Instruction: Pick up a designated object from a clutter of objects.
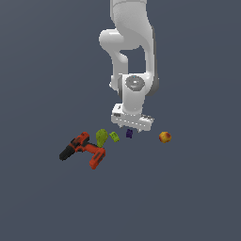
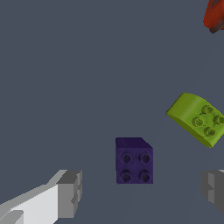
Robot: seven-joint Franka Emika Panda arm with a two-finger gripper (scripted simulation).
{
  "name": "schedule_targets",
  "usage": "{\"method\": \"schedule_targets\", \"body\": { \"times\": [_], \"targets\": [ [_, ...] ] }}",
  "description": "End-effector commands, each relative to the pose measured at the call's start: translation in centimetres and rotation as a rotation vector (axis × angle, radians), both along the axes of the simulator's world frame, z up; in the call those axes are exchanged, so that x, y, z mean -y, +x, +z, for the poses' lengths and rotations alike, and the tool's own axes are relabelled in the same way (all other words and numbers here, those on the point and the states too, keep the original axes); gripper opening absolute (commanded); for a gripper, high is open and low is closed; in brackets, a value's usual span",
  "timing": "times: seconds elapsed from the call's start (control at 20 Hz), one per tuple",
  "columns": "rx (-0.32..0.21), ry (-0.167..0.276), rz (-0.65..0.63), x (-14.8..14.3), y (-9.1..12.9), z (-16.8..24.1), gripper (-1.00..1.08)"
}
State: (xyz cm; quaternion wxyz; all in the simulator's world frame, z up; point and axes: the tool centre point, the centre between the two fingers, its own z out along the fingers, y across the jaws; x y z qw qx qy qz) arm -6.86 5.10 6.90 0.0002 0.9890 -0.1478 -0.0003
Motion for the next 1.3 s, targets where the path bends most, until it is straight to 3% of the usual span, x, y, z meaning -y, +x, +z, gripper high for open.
{"method": "schedule_targets", "body": {
  "times": [0.0,0.7,0.75,1.25],
  "targets": [
    [0.0,0.0,0.0,0.0,-0.1,-0.6,1.0],
    [0.001,0.0,-0.002,0.0,-0.1,-4.7,1.0],
    [0.001,0.0,-0.002,0.0,-0.1,-4.7,-1.0],
    [0.001,0.0,-0.002,0.0,-0.1,-4.7,-1.0]
  ]
}}
